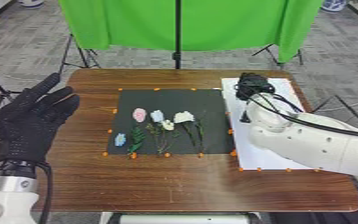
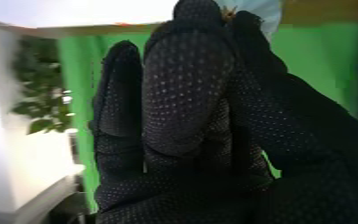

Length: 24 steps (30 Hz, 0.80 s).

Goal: Arrange flowers

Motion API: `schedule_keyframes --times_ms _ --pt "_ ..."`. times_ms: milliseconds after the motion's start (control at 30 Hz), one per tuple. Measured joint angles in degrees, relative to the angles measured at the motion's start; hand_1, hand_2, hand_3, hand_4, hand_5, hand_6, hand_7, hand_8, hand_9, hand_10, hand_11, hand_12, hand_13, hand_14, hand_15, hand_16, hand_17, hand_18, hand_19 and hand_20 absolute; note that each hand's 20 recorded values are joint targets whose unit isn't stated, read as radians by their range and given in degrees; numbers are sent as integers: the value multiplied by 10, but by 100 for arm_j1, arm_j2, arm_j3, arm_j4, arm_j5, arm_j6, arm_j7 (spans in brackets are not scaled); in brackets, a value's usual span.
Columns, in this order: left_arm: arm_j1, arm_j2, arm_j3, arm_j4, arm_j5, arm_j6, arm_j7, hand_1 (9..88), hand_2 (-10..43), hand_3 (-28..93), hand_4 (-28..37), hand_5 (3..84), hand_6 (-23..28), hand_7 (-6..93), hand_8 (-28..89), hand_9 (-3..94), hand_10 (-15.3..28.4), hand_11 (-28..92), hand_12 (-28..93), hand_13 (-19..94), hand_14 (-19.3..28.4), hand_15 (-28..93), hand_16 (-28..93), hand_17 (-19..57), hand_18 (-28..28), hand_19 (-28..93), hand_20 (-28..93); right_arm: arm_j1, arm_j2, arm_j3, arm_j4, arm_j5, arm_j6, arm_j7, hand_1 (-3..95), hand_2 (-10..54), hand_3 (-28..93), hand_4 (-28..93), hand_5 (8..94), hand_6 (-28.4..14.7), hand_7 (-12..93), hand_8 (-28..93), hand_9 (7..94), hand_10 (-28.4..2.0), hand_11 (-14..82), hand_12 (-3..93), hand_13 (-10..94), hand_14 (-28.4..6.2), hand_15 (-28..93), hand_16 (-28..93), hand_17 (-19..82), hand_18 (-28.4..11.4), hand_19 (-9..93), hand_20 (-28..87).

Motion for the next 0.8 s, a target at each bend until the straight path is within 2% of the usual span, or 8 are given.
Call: schedule_keyframes --times_ms 333,800 --pt "-87 -4 4 6 11 2 -68 232 79 798 -233 390 110 187 -111 364 216 320 113 268 284 565 -110 -61 257 621 227 -324 -705 214 -496 -231 9 -108 559 -95 750 -283 776 21 376 -15 931 -45 113 352 879 3 570 195 440 -137 932 14" --pt "-205 -4 2 36 50 -7 -294 232 78 798 -233 390 110 188 -112 364 216 321 113 268 284 566 -110 -61 257 621 227 -615 -754 45 -693 -446 189 156 559 -95 752 -283 778 19 373 -12 933 -45 115 351 881 2 573 191 441 -140 932 26"
